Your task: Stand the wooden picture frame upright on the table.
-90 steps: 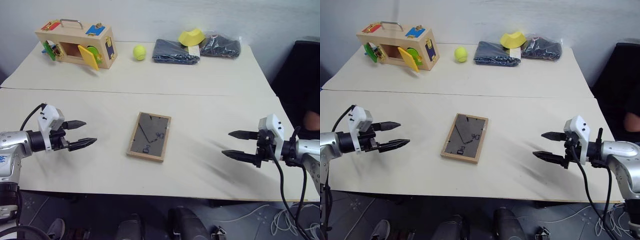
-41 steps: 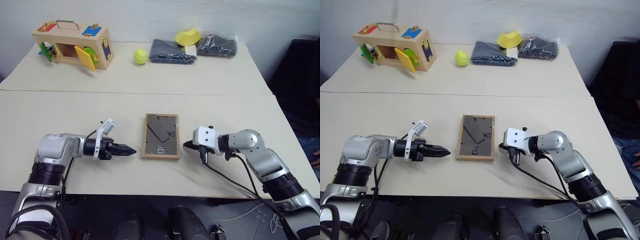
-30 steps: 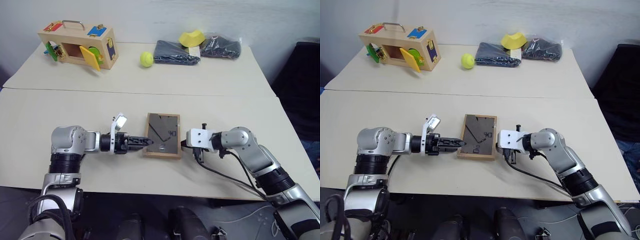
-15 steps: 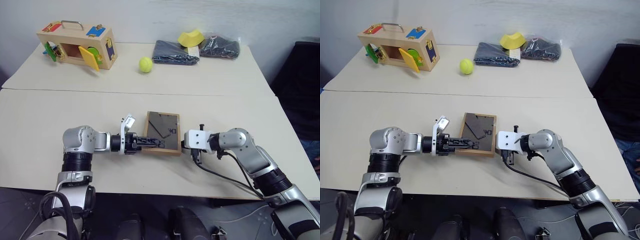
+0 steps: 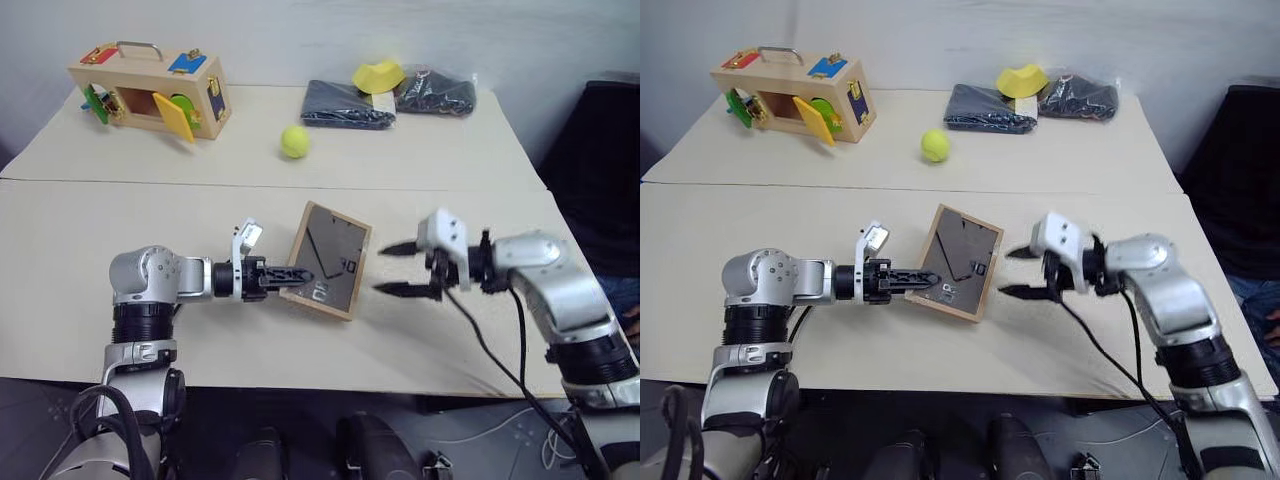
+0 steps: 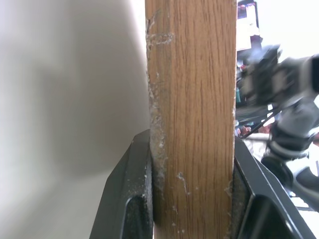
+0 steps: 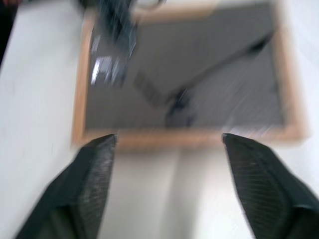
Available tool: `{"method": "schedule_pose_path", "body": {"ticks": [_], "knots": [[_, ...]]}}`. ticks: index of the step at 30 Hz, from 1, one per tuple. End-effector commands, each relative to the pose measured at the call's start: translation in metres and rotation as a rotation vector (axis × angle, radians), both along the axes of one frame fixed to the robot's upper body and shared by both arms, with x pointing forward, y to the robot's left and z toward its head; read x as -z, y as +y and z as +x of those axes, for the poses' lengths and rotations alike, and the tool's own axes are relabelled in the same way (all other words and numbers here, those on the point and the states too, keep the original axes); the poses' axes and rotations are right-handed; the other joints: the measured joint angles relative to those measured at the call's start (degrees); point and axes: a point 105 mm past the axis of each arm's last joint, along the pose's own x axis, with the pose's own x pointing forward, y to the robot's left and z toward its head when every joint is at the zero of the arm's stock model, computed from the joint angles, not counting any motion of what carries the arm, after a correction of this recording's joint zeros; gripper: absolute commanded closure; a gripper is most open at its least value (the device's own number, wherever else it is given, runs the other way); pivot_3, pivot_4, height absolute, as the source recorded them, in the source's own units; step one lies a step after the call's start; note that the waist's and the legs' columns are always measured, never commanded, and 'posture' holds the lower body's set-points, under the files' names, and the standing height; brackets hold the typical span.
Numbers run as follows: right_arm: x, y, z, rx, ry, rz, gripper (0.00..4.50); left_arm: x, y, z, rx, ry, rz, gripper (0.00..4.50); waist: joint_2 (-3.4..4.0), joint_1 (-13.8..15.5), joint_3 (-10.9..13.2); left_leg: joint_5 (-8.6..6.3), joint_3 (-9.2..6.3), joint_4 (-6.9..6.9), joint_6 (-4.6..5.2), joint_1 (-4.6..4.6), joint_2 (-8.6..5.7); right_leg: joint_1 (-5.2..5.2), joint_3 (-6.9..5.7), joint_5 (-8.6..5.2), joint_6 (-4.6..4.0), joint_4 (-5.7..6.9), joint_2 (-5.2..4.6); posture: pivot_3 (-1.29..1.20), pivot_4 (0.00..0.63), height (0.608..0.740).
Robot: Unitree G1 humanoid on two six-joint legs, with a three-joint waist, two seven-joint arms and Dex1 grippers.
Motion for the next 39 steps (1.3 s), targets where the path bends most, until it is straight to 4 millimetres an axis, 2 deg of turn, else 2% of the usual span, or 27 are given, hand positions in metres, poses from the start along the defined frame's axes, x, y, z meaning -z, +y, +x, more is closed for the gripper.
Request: {"method": "schedule_pose_path", "body": {"ticks": [1,4,7,10,12,14,19,21,23,25,28,32,39], "knots": [[-0.003,0.02,0.007,-0.004,0.047,0.068,0.0,-0.019,-0.011,-0.01,0.092,-0.104,-0.057,3.25,0.0,0.01,0.0,0.0,-0.03,0.0,0.0,-0.02,-0.01,-0.02,-0.02,-0.01,-0.01,0.0,0.0,0.0,0.15,0.74],[0.003,0.031,0.023,0.041,0.054,0.08,0.0,-0.025,-0.014,-0.016,0.136,-0.144,-0.064,3.25,0.0,0.08,0.0,0.0,-0.05,-0.01,0.0,-0.09,-0.04,-0.03,-0.02,-0.01,-0.01,-0.06,-0.04,0.0,0.15,0.74],[0.003,0.04,0.03,0.047,0.06,0.097,0.0,-0.032,-0.014,-0.017,0.149,-0.167,-0.069,3.25,0.01,0.03,0.01,-0.01,-0.05,0.0,0.02,-0.12,-0.06,-0.07,-0.02,-0.01,-0.01,-0.06,-0.06,0.0,0.15,0.74],[-0.001,0.046,0.027,0.022,0.069,0.118,0.0,-0.033,-0.013,-0.016,0.146,-0.172,-0.067,3.25,0.01,0.01,0.01,-0.01,-0.06,-0.01,0.02,-0.13,-0.05,-0.06,-0.03,-0.01,-0.01,-0.07,-0.06,0.0,0.15,0.74],[-0.007,0.05,0.01,-0.061,0.095,0.135,0.0,-0.033,-0.01,-0.014,0.126,-0.168,-0.066,3.25,0.01,-0.01,0.01,-0.01,-0.07,-0.02,0.02,-0.13,-0.05,-0.06,-0.03,-0.01,-0.01,-0.07,-0.06,0.0,0.15,0.74],[-0.007,0.047,0.002,-0.083,0.095,0.117,0.0,-0.033,-0.007,-0.012,0.115,-0.173,-0.071,3.25,0.01,0.01,0.01,-0.01,-0.07,-0.03,0.03,-0.14,-0.04,-0.07,-0.04,-0.01,-0.01,-0.06,-0.05,0.0,0.15,0.74],[-0.002,0.02,0.009,0.013,0.077,0.082,0.0,-0.035,-0.003,-0.01,0.108,-0.179,-0.072,3.25,0.01,0.05,0.01,-0.02,-0.09,-0.04,0.03,-0.14,-0.05,-0.05,-0.05,-0.01,-0.01,-0.09,-0.05,0.0,0.15,0.74],[-0.002,0.016,0.001,-0.017,0.08,0.076,0.0,-0.036,-0.002,-0.009,0.105,-0.18,-0.075,3.25,0.03,-0.07,0.03,-0.02,-0.09,-0.05,0.03,-0.14,-0.06,-0.07,-0.04,-0.01,-0.01,-0.08,-0.05,0.0,0.15,0.74],[-0.008,0.02,-0.028,-0.17,0.111,0.105,0.0,-0.036,-0.002,-0.006,0.098,-0.18,-0.071,3.25,0.02,0.02,0.03,-0.02,-0.09,-0.08,0.03,-0.14,-0.05,-0.07,-0.04,-0.01,-0.01,-0.09,-0.04,0.0,0.15,0.74],[-0.015,0.022,-0.05,-0.273,0.141,0.137,0.0,-0.035,-0.002,-0.003,0.089,-0.181,-0.062,3.25,0.03,-0.03,0.04,-0.02,-0.1,-0.11,0.03,-0.14,-0.04,-0.07,-0.05,-0.01,-0.01,-0.1,-0.03,0.0,0.15,0.74],[-0.022,0.022,-0.067,-0.334,0.155,0.159,0.0,-0.034,-0.002,0.002,0.076,-0.183,-0.047,3.25,0.03,-0.02,0.04,-0.02,-0.11,-0.11,0.03,-0.13,-0.04,-0.06,-0.04,-0.01,-0.01,-0.11,-0.03,0.0,0.15,0.74],[-0.02,0.016,-0.059,-0.256,0.135,0.144,0.0,-0.034,0.0,0.004,0.076,-0.185,-0.044,3.25,0.03,0.19,0.04,-0.02,-0.12,-0.1,0.03,-0.1,-0.05,-0.02,-0.04,-0.01,-0.01,-0.15,-0.05,0.0,0.15,0.74],[-0.012,0.015,-0.01,-0.017,0.092,0.132,0.0,-0.041,-0.008,-0.003,0.137,-0.207,-0.073,3.25,0.02,0.11,0.04,-0.02,-0.11,-0.1,0.04,-0.12,-0.06,-0.05,-0.03,-0.01,-0.01,-0.15,-0.06,0.0,0.15,0.74]]}}
